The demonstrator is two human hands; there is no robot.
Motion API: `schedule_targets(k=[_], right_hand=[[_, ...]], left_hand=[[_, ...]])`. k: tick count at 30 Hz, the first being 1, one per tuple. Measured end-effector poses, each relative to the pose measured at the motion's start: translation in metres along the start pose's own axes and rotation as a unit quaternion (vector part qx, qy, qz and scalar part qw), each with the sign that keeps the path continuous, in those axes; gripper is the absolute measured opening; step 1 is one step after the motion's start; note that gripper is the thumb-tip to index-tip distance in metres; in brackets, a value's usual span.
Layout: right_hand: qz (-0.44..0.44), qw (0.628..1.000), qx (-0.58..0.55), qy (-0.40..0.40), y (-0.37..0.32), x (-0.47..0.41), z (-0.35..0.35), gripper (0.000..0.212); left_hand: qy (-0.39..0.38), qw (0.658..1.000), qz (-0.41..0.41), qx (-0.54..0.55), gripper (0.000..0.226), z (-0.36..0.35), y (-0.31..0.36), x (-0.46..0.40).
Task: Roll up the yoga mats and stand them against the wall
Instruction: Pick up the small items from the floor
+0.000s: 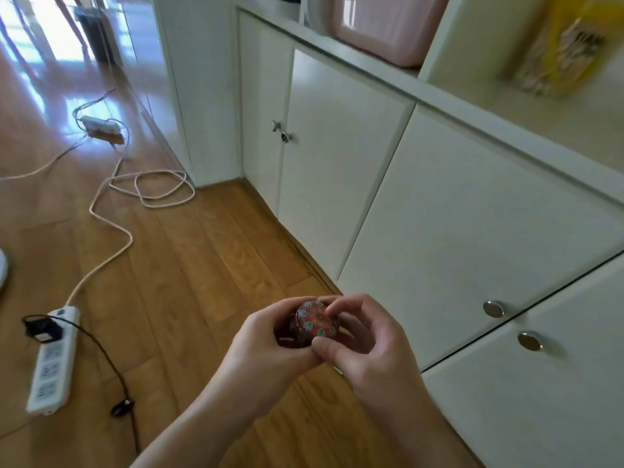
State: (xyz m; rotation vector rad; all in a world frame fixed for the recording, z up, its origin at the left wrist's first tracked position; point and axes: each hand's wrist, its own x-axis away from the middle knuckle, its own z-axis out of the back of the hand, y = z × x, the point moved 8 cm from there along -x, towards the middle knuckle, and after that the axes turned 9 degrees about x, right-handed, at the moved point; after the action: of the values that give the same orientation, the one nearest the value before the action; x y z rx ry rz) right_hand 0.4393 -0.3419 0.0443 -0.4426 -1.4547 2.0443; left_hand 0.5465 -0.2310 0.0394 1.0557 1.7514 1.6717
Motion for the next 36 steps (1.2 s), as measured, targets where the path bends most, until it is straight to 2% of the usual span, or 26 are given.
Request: schedule_targets(k=[3,5,8,10,13,16,18,20,22,26,29,31,33,36], right_hand=[[0.020,0.999,0.047,-0.001,-0.004,-0.004,-0.001,0.040],[0.032,0.999,0.039,0.013,-0.009,-0.008,0.005,0.040],[0.045,0.998,0.034,0.018,-0.008,-0.008,0.012,0.041],[0.049,0.998,0.043,0.015,-0.005,-0.007,0.015,0.041],[0.063,0.994,0.087,0.000,-0.003,-0.006,0.018,0.042],[-0.003,0.999,0.031,-0.022,0.006,-0.004,0.017,0.036],[-0.060,0.998,0.017,-0.015,0.014,-0.004,0.017,0.045],[-0.082,0.996,0.025,-0.017,0.019,-0.005,0.013,0.051],[-0.096,0.995,0.000,-0.007,0.021,-0.002,0.010,0.044],[-0.125,0.987,-0.090,0.037,0.028,0.003,0.017,0.016],[-0.154,0.980,-0.118,0.049,0.038,0.008,0.014,0.007],[-0.162,0.979,-0.117,0.047,0.044,0.010,0.009,0.008],[-0.156,0.978,-0.134,0.019,0.046,0.010,0.004,0.017],[-0.184,0.973,-0.141,-0.004,0.064,0.004,0.006,0.028]], left_hand=[[-0.029,1.000,0.010,-0.005,0.054,0.001,-0.002,-0.001],[-0.059,0.998,0.018,-0.003,0.056,-0.002,0.001,-0.005],[-0.090,0.989,0.056,0.099,0.037,-0.010,0.000,-0.010],[-0.057,0.983,0.088,0.152,0.026,-0.010,-0.006,-0.015],[-0.011,0.992,0.086,0.097,0.028,-0.005,-0.015,-0.016],[-0.005,0.995,0.067,0.074,0.028,-0.003,-0.016,-0.012],[0.014,0.996,0.057,0.062,0.030,0.001,-0.015,-0.010],[0.023,0.998,0.047,0.042,0.030,0.002,-0.012,-0.009],[0.027,0.999,0.040,0.020,0.031,-0.001,-0.011,-0.007],[0.025,0.999,0.035,-0.014,0.032,-0.005,-0.013,-0.003],[0.017,0.998,0.061,0.016,0.029,-0.008,-0.022,0.001],[0.018,0.996,0.074,0.034,0.025,-0.008,-0.027,0.002],[0.028,0.996,0.075,0.027,0.022,-0.006,-0.030,0.001],[0.075,0.988,0.116,0.075,0.020,0.002,-0.042,0.000]])
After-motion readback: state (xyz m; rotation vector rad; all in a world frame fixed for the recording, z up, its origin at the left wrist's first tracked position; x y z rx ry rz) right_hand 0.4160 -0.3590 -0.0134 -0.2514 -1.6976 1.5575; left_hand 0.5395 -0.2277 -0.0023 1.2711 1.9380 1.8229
